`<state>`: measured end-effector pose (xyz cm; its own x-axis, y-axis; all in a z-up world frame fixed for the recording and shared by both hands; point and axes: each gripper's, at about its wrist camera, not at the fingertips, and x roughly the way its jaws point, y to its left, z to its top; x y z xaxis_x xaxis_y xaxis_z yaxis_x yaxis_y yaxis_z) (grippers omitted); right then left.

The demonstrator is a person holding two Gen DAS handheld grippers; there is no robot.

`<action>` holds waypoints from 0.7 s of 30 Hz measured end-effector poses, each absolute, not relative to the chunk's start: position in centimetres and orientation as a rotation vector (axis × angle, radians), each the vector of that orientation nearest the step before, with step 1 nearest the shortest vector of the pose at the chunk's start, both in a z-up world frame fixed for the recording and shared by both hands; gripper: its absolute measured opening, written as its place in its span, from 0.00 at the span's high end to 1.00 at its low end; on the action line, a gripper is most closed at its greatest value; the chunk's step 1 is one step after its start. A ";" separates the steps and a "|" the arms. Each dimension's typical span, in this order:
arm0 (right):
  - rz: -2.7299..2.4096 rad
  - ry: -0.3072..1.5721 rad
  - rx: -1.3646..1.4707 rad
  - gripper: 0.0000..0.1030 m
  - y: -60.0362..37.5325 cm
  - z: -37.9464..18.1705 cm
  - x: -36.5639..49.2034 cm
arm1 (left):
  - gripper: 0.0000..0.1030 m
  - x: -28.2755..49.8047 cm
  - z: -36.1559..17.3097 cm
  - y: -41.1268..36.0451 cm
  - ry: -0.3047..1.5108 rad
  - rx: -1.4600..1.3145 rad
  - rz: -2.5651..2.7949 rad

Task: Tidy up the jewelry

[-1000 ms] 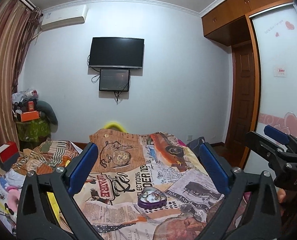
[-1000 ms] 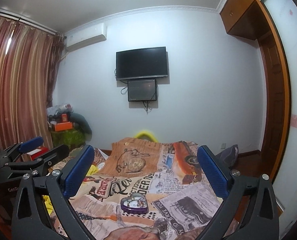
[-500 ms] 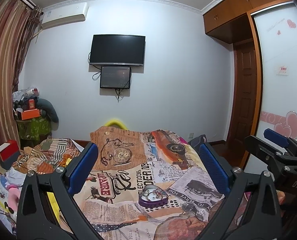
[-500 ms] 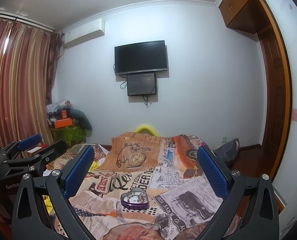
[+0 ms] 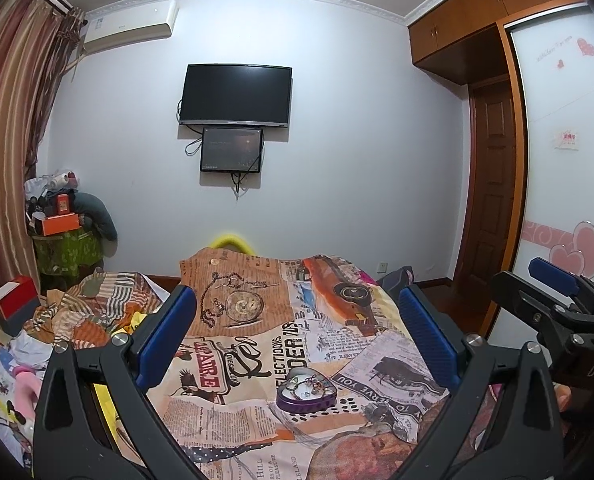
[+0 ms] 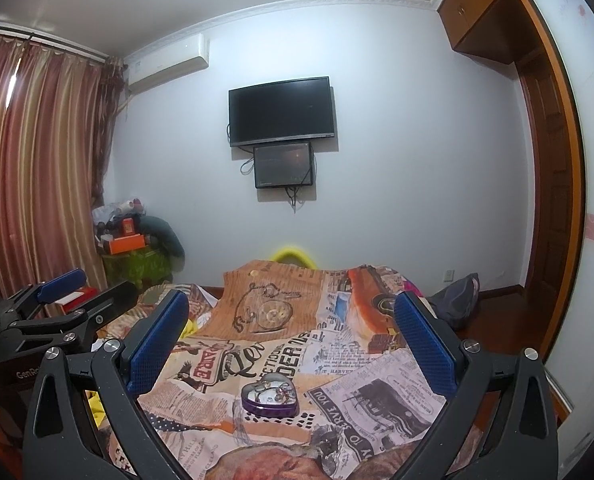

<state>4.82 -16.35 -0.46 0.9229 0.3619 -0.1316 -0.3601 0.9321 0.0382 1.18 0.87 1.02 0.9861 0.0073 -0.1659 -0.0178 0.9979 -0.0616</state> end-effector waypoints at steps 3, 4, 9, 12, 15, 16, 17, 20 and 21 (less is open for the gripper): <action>0.370 0.137 0.012 0.01 -16.4 -0.4 4.8 | 0.01 1.3 1.0 0.9 0.171 -0.066 0.009; 0.371 0.138 0.012 0.01 -16.3 -0.5 4.8 | 0.01 1.3 1.0 0.9 0.172 -0.066 0.009; 0.371 0.139 0.010 0.01 -16.4 -0.4 4.8 | 0.01 1.5 1.0 0.9 0.175 -0.066 0.009; 0.369 0.139 0.009 0.01 -16.3 -0.4 4.8 | 0.01 1.5 1.0 0.9 0.176 -0.065 0.007; 0.370 0.139 0.009 0.01 -16.3 -0.5 4.9 | 0.01 1.6 0.9 0.9 0.176 -0.064 0.001; 0.369 0.138 0.009 0.01 -16.4 -0.4 4.9 | 0.01 1.6 1.0 1.0 0.175 -0.064 -0.002; 0.369 0.138 0.009 0.01 -16.3 -0.4 4.9 | 0.01 1.6 0.9 1.0 0.176 -0.064 -0.005; 0.366 0.139 0.007 0.01 -16.3 -0.5 5.0 | 0.01 1.6 0.9 1.0 0.177 -0.064 -0.011; 0.367 0.140 0.007 0.01 -16.3 -0.5 5.0 | 0.01 1.6 0.9 1.0 0.176 -0.063 -0.011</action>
